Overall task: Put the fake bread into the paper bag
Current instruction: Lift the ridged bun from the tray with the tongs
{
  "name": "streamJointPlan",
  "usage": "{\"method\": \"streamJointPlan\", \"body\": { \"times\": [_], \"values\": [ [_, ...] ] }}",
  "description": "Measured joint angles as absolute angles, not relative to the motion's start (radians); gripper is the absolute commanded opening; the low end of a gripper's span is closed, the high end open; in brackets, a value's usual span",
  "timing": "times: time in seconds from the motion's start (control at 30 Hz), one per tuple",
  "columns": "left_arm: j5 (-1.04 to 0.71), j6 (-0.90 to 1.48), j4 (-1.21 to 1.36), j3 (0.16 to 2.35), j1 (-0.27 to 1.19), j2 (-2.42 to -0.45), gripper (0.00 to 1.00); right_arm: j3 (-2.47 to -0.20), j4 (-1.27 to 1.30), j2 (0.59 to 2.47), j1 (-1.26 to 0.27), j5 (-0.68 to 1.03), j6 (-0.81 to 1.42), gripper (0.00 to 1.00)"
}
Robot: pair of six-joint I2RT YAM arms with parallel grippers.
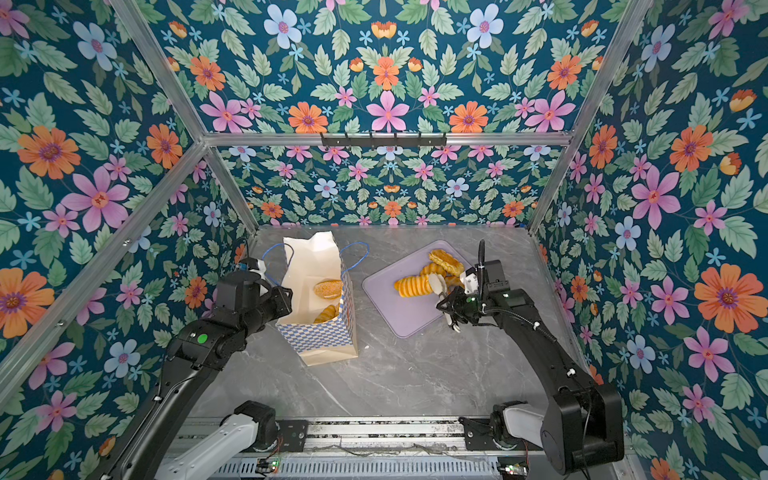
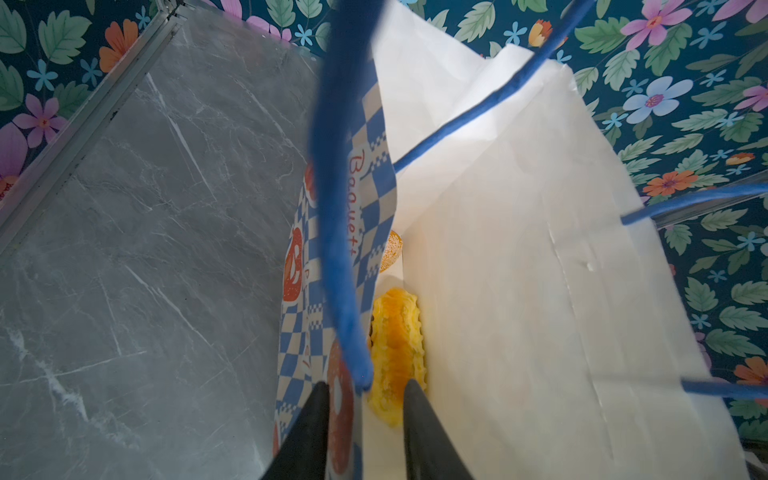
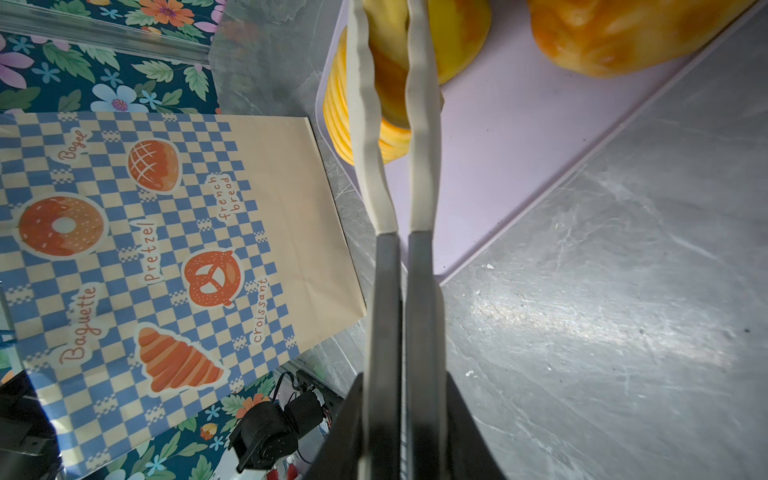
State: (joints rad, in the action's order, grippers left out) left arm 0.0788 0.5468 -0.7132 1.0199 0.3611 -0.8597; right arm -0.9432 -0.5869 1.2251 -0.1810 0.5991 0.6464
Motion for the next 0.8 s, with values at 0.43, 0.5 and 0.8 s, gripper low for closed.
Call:
{"method": "streamJointPlan", "body": {
  "times": [0.43, 0.5, 0.8],
  "values": [
    [0.081, 0.550, -0.715, 1.034, 0.361, -0.847, 0.15, -1.062, -0.670, 1.164, -0.181, 0.593, 0.646, 0.20],
    [0.081, 0.550, -0.716, 1.031, 0.361, -0.846, 0.12, -1.084, -0.688, 1.156, -0.181, 0.591, 0.646, 0.20],
    [0.081, 0.550, -0.716, 1.033, 0.361, -0.850, 0.04, -1.217, -0.757, 1.142, -0.181, 0.578, 0.642, 0.20]
  ]
}}
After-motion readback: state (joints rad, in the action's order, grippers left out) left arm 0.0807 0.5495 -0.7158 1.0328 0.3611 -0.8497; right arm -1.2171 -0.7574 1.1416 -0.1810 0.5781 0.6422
